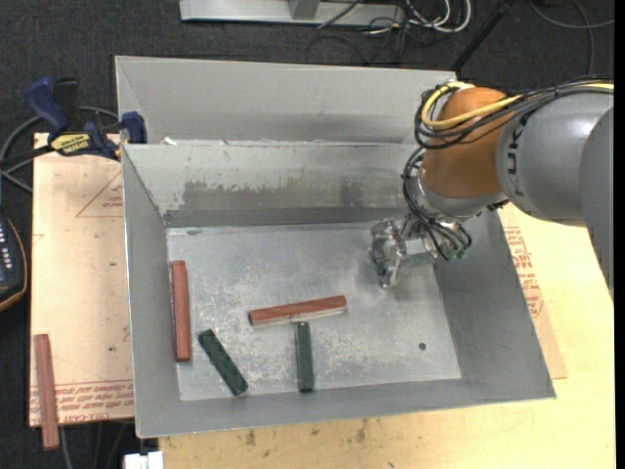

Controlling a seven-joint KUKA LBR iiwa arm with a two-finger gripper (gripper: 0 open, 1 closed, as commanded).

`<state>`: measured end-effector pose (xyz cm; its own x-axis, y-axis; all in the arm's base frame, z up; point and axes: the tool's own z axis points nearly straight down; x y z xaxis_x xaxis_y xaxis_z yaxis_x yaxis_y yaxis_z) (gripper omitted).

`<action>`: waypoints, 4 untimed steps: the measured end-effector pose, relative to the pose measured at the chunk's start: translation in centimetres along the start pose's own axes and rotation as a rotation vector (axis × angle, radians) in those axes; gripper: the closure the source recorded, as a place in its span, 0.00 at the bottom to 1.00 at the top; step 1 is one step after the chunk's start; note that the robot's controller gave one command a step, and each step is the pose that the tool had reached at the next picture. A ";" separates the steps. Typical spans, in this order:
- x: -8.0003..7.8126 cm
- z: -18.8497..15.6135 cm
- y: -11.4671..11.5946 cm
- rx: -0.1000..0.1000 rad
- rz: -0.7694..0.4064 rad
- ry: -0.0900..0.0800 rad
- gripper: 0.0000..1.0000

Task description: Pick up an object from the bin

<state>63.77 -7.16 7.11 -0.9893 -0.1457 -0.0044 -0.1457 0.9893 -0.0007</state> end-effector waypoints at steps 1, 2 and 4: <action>0.0 0.1 0.0 0.000 0.000 0.000 0.00; 0.0 0.0 0.0 0.000 0.000 0.000 1.00; 0.0 0.0 0.0 0.000 0.000 0.001 1.00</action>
Offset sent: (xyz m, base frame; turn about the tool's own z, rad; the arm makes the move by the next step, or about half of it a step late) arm 0.0000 0.0000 0.0000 0.0000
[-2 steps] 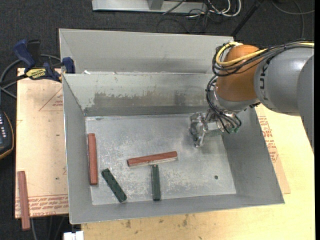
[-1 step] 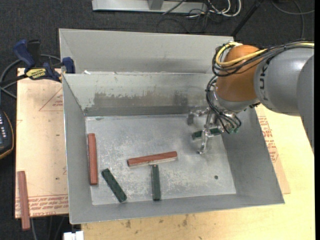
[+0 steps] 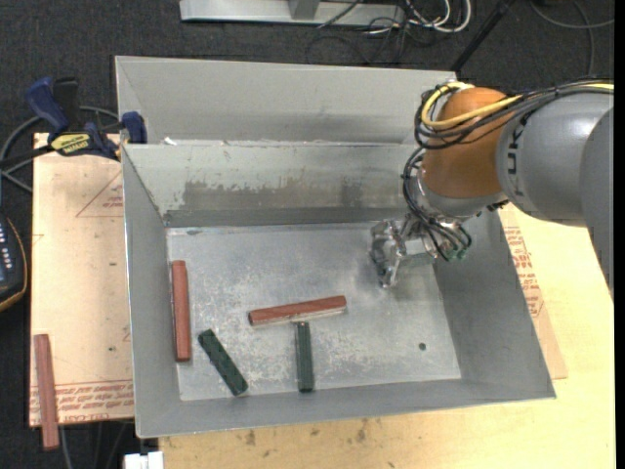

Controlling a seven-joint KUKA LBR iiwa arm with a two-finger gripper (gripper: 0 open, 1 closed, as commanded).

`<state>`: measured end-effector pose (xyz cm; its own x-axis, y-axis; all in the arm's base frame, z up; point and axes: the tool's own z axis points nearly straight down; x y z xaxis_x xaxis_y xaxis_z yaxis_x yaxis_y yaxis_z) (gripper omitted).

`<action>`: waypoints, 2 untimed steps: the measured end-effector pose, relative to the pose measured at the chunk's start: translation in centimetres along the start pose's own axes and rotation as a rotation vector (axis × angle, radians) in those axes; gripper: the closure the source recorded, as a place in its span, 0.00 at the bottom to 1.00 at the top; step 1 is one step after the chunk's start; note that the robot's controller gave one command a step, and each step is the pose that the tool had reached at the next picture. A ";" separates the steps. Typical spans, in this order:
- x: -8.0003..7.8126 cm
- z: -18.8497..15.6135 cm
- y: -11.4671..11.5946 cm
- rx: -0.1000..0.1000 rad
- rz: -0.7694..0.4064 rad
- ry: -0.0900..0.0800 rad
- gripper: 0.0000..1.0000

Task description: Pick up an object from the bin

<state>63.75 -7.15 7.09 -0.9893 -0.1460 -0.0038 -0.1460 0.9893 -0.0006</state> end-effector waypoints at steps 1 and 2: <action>0.0 0.1 0.0 0.000 0.000 0.000 0.00; 0.0 0.0 0.0 0.000 0.000 0.000 1.00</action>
Offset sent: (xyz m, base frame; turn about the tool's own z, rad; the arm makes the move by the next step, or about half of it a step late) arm 0.0000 0.0000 0.0000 0.0000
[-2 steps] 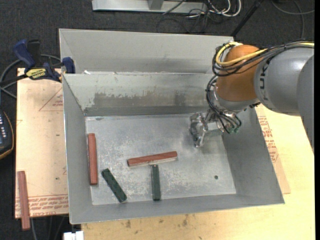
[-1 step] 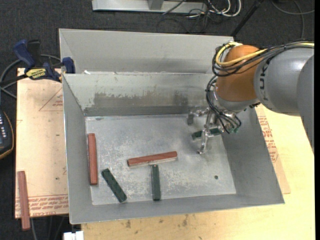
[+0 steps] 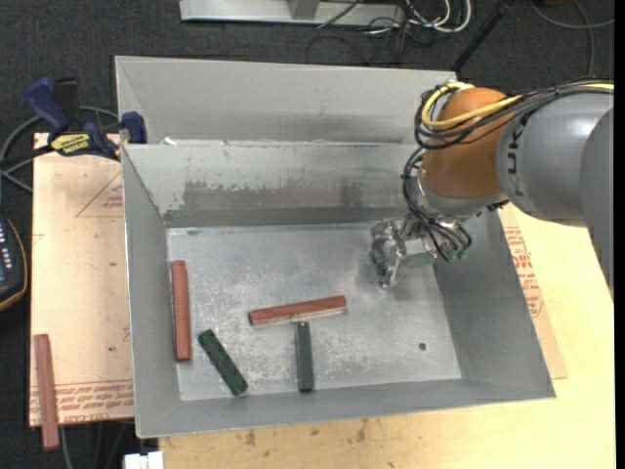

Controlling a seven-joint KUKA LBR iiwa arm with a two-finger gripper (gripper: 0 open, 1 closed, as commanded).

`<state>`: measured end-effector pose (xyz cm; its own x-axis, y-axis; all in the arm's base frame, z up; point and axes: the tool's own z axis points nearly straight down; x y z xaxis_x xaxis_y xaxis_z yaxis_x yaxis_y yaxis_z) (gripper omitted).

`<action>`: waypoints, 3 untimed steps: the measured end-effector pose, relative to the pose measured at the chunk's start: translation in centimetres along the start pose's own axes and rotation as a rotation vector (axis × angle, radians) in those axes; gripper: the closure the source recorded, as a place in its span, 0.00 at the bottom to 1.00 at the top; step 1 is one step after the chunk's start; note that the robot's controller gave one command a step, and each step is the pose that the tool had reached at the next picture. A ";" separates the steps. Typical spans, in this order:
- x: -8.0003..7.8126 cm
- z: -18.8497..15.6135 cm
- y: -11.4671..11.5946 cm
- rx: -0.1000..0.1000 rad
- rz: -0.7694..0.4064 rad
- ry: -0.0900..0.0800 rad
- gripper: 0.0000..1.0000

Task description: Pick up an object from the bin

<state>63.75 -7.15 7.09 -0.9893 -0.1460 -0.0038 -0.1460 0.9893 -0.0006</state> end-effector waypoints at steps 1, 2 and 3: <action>0.0 0.1 0.0 0.000 0.000 0.000 0.00; 0.0 0.0 0.0 0.000 0.000 0.000 1.00; 0.0 0.0 0.0 0.000 0.000 0.000 0.00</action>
Offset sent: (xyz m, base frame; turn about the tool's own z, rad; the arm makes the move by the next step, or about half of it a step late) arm 0.0000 0.0000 0.0000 0.0000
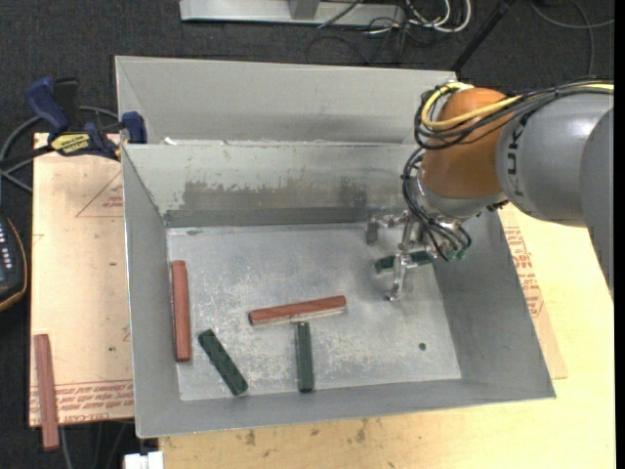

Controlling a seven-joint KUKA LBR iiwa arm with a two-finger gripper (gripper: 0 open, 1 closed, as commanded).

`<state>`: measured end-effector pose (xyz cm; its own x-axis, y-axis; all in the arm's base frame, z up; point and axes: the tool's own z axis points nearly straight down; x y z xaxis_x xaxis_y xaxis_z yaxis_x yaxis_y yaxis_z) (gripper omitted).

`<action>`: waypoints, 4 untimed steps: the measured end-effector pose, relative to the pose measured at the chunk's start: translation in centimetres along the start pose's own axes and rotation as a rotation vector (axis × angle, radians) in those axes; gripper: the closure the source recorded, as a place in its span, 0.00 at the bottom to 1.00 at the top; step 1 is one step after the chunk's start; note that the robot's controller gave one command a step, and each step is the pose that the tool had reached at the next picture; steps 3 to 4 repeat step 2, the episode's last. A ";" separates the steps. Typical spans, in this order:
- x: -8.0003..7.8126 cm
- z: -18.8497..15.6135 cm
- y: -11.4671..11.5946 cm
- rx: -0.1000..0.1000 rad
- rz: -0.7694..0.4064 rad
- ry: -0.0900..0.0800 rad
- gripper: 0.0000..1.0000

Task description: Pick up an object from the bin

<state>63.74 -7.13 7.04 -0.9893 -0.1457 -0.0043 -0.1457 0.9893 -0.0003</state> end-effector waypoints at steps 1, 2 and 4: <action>0.0 -0.1 0.0 0.000 0.000 0.001 1.00; 9.1 -5.0 0.0 -0.001 -0.025 0.006 1.00; 9.1 -5.0 0.0 -0.001 -0.025 0.006 1.00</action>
Offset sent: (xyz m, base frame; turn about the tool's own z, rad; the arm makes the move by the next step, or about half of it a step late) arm 0.0000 0.0000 0.0000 0.0000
